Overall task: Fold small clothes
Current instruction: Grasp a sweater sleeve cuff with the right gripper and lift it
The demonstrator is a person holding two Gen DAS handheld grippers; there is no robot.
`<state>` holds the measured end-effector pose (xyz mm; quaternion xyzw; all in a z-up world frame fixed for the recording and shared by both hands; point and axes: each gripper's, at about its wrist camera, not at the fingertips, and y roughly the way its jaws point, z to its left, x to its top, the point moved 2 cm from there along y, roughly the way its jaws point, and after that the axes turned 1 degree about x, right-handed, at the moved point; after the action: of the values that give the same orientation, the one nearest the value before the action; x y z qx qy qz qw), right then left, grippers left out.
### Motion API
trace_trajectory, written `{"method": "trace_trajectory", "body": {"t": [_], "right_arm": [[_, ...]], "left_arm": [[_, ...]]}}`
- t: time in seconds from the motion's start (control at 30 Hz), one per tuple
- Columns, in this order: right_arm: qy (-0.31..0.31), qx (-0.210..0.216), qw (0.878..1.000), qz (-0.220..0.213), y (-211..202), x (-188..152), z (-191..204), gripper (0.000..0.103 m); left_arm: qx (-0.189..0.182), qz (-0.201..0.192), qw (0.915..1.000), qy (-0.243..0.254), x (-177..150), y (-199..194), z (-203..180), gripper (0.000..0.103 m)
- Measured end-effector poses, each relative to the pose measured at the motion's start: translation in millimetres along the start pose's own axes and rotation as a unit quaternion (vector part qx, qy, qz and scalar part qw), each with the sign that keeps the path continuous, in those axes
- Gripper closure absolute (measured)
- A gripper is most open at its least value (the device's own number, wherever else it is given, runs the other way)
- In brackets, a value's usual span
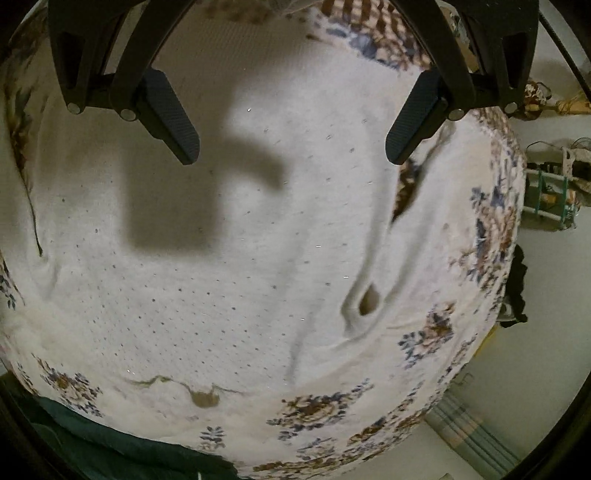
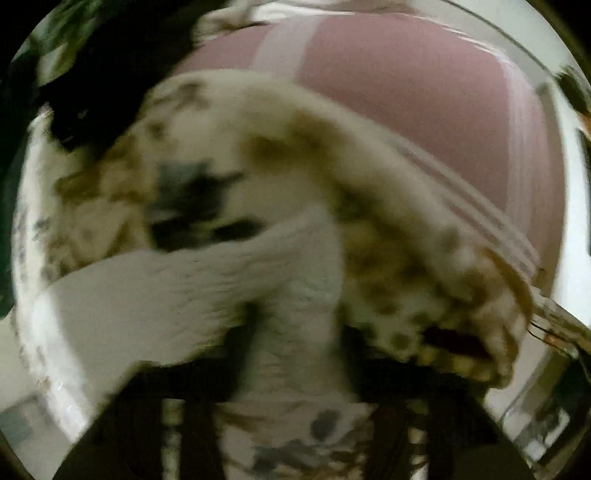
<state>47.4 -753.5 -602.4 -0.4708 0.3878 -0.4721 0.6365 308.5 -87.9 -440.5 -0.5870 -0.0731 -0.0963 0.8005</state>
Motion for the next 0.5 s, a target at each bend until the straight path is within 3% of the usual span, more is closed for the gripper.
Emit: {"method": "trace_trajectory", "body": {"t": [0.1,0.27,0.37,0.5], "right_arm": [[-0.06,0.003,0.998,-0.015,-13,14,18,0.096],[-0.094,0.002,0.989,-0.115,-81,69,34,0.097],[-0.111,-0.018,0.985,-0.129,-87,92,53,0.097],[-0.129,-0.017,0.983,-0.128,-84,85,84,0.097]], "left_arm": [[-0.014,0.004,0.9999,0.005,0,13,-6,0.0],[-0.056,-0.004,0.9984,0.006,2,24,-11,0.0],[-0.073,-0.011,0.9973,0.004,1,31,-14,0.0],[-0.086,-0.012,0.9962,-0.009,-2,42,-9,0.0]]}}
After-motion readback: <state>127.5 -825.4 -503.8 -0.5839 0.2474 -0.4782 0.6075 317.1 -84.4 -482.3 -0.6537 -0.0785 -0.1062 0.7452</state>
